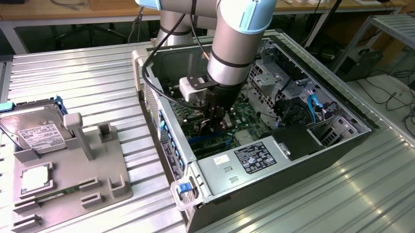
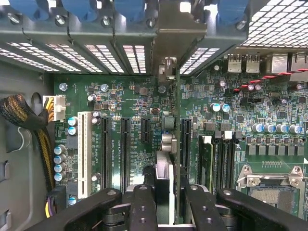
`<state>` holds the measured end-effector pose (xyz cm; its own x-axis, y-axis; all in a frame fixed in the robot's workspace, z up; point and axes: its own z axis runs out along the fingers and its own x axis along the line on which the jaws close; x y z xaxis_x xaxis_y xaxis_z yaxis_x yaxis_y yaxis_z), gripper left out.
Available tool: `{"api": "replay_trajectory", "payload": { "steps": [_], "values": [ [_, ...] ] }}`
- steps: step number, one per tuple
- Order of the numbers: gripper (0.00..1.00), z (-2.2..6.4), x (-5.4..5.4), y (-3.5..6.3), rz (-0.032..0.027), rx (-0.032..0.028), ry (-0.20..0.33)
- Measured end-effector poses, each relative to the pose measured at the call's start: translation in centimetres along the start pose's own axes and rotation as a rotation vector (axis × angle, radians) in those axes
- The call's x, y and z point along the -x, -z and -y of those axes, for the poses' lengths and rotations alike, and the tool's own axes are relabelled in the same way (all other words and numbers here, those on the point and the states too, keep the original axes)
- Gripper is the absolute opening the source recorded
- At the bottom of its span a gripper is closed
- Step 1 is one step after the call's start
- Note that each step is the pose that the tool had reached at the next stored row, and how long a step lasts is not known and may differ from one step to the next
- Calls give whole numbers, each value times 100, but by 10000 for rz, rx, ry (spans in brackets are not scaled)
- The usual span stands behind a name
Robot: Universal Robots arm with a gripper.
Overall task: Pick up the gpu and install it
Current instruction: 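Insert the gpu into the slot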
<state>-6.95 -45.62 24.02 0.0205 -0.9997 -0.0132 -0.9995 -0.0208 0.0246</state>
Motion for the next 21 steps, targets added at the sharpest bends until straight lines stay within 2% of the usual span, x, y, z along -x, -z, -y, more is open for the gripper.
{"api": "replay_trajectory", "payload": {
  "steps": [10,21],
  "values": [
    [28,0,2,8,-13,-3,-147],
    [28,1,0,-67,32,-3,-146]
  ]
}}
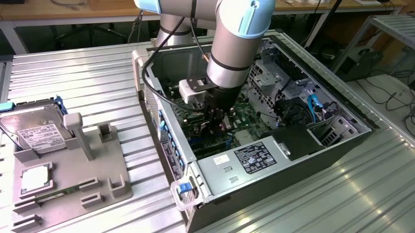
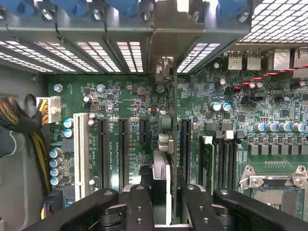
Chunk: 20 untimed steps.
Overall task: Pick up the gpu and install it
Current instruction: 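Insert the gpu into the slot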
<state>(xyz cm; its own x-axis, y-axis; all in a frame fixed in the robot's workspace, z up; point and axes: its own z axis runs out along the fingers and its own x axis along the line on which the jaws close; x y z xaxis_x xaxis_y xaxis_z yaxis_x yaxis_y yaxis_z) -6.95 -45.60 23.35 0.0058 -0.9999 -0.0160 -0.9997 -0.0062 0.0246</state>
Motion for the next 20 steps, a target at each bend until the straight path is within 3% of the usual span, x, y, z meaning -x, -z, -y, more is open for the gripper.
{"api": "replay_trajectory", "payload": {
  "steps": [7,20],
  "values": [
    [28,-13,9,-69,-8,4,0],
    [29,-12,12,-74,9,-4,1]
  ]
}}
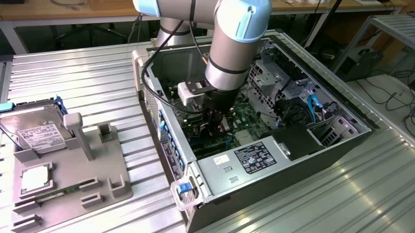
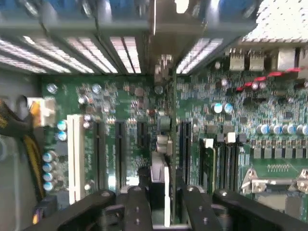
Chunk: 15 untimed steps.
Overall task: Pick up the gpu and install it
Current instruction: 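Insert the gpu into the slot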
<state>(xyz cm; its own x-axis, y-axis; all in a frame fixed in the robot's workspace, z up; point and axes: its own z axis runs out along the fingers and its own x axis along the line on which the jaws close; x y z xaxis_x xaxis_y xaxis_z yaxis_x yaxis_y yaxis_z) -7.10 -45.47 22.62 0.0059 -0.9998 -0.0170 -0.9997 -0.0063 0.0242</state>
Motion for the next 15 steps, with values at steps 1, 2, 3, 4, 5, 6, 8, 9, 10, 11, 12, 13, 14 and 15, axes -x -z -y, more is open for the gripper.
{"api": "replay_trajectory", "payload": {
  "steps": [1,2,3,4,5,6,8,9,10,11,12,13,14,15],
  "values": [
    [29,-1,-1,10,-10,5,-1],
    [36,-1,-1,20,-5,2,0],
    [36,-1,-1,37,-7,3,0],
    [36,-2,0,70,-5,-6,0],
    [36,-3,3,120,-8,-12,0],
    [36,-4,5,159,-6,-16,1],
    [36,-6,10,251,-7,-25,0],
    [36,-7,11,294,-9,-28,1],
    [36,-8,13,341,-8,-34,1],
    [36,-10,14,399,-9,-41,1],
    [36,-11,16,442,-10,-47,1],
    [36,-12,17,487,-12,-56,0],
    [36,-13,18,528,-11,-66,1],
    [36,-14,19,581,-11,-77,1]
  ]
}}
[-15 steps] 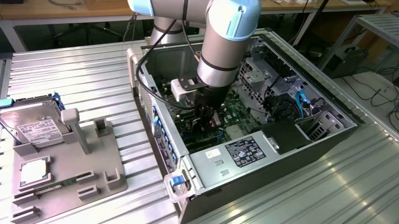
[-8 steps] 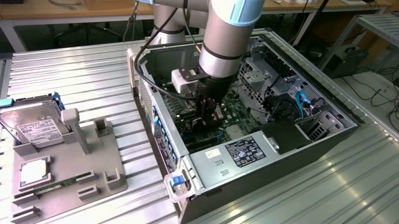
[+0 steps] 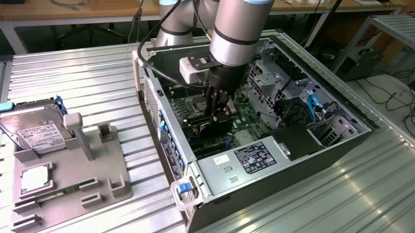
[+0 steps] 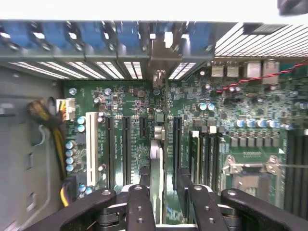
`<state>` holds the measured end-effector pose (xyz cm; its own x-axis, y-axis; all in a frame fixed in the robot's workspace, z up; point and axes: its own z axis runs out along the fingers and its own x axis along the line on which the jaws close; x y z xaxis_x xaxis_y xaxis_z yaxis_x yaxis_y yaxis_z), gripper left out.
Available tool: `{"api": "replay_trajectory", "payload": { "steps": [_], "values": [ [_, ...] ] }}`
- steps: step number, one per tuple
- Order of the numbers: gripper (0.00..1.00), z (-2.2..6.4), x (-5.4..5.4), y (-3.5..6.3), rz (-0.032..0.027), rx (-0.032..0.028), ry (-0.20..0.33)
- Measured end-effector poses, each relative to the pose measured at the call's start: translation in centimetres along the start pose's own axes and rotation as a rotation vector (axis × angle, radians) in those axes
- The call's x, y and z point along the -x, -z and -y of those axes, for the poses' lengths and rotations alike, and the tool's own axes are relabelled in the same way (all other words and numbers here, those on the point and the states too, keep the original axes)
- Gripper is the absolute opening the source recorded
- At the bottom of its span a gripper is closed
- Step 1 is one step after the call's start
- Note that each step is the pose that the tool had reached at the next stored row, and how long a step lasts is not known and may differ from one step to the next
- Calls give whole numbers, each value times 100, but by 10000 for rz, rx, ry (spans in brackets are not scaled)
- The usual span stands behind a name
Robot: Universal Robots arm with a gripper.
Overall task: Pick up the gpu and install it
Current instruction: 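Insert the gpu into the slot, then press down on the gpu until it lock into place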
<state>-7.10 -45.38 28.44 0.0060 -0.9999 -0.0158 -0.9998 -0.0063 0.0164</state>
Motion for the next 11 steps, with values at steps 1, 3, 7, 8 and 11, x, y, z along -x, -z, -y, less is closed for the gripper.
{"api": "replay_trajectory", "payload": {
  "steps": [1,3,7,8,11],
  "values": [
    [36,-1,1,49,0,-6,1],
    [36,-2,2,112,0,-13,0],
    [34,-2,2,114,5,-16,0],
    [27,-2,2,114,7,-16,1],
    [11,-2,2,114,6,-16,1]
  ]
}}
